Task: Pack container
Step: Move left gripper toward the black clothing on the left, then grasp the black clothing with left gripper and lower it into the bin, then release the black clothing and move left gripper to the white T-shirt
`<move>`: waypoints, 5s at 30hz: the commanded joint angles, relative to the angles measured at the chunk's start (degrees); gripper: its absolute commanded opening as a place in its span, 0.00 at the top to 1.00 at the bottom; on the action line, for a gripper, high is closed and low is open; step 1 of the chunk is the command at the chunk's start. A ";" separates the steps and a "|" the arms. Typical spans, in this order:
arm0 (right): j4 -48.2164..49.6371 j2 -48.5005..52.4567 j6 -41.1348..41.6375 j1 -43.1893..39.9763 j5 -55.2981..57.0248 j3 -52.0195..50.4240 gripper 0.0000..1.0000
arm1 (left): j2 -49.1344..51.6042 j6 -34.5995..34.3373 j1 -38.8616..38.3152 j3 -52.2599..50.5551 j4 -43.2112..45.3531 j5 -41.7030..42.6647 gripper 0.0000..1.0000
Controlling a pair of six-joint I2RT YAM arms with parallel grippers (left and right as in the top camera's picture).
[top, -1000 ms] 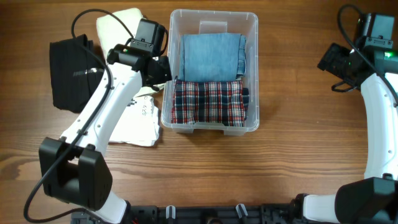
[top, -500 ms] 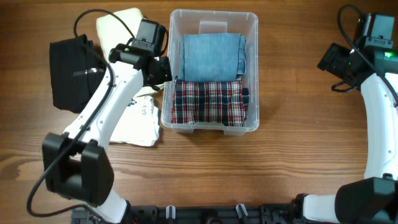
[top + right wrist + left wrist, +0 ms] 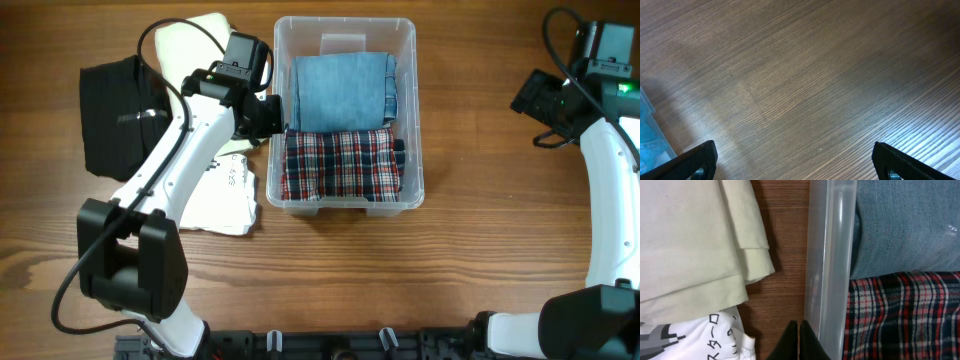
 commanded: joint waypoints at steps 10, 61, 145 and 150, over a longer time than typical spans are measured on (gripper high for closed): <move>0.07 -0.11 0.68 0.13 0.55 0.50 0.00 | -4.96 -6.67 8.83 0.90 -11.02 -12.66 0.96; 0.09 -0.11 0.68 0.13 0.55 0.50 0.00 | 21.86 22.40 47.25 0.92 24.35 7.54 0.09; 0.07 -0.11 0.68 0.13 0.55 0.50 0.00 | -4.72 -6.05 -9.31 1.01 24.59 -13.62 0.31; 0.09 -0.11 0.68 0.13 0.55 0.50 0.00 | -14.71 -6.14 -5.18 1.01 5.27 -18.12 0.18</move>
